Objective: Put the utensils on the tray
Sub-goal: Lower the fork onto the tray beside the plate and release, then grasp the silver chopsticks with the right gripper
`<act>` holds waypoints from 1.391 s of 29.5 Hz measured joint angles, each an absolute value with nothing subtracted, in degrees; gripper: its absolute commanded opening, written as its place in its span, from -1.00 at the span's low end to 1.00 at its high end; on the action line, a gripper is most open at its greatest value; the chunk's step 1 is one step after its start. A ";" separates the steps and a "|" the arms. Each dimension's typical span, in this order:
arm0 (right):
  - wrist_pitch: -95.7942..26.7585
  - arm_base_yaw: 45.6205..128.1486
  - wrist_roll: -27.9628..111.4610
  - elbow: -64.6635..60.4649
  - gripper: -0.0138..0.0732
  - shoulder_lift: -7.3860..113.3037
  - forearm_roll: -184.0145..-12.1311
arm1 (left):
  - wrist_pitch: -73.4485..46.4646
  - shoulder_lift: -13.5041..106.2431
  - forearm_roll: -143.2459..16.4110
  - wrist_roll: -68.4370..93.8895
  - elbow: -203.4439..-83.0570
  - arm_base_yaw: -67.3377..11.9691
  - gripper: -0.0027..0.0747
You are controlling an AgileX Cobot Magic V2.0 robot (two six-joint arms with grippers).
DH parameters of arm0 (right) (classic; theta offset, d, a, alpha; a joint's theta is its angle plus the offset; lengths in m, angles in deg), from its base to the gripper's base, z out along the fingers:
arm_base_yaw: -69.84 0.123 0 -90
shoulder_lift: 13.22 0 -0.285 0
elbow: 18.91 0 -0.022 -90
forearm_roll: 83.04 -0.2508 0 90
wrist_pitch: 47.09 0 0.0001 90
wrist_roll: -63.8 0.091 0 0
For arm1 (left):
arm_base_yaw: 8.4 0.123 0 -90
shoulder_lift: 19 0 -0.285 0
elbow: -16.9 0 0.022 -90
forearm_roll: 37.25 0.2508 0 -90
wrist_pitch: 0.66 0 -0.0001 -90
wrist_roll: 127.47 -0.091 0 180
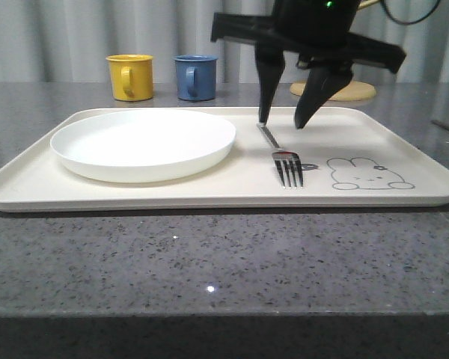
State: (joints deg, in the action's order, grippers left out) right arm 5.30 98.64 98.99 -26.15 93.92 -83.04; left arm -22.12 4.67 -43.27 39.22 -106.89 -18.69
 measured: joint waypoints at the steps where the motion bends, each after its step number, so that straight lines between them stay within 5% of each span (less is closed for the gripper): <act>1: 5.94 97.75 98.26 -26.19 0.10 92.76 -83.04 | -22.12 4.67 -43.27 39.22 -106.89 -18.69 -0.98; 18: 14.67 70.10 75.32 -19.84 0.10 85.06 -82.23 | -22.12 4.67 -43.27 39.22 -106.89 -18.69 -0.98; 31: 11.78 66.09 68.25 -17.95 0.09 93.05 -85.74 | -22.12 4.67 -43.27 39.22 -106.89 -18.69 -0.98; 41: 11.69 65.81 67.98 -17.95 -0.60 93.36 -85.12 | -22.12 4.67 -43.27 39.22 -106.89 -18.69 -0.98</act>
State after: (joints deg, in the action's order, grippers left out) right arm 11.69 65.81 67.98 -17.95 93.36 -85.12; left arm -22.12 4.67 -43.27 39.22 -106.89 -18.69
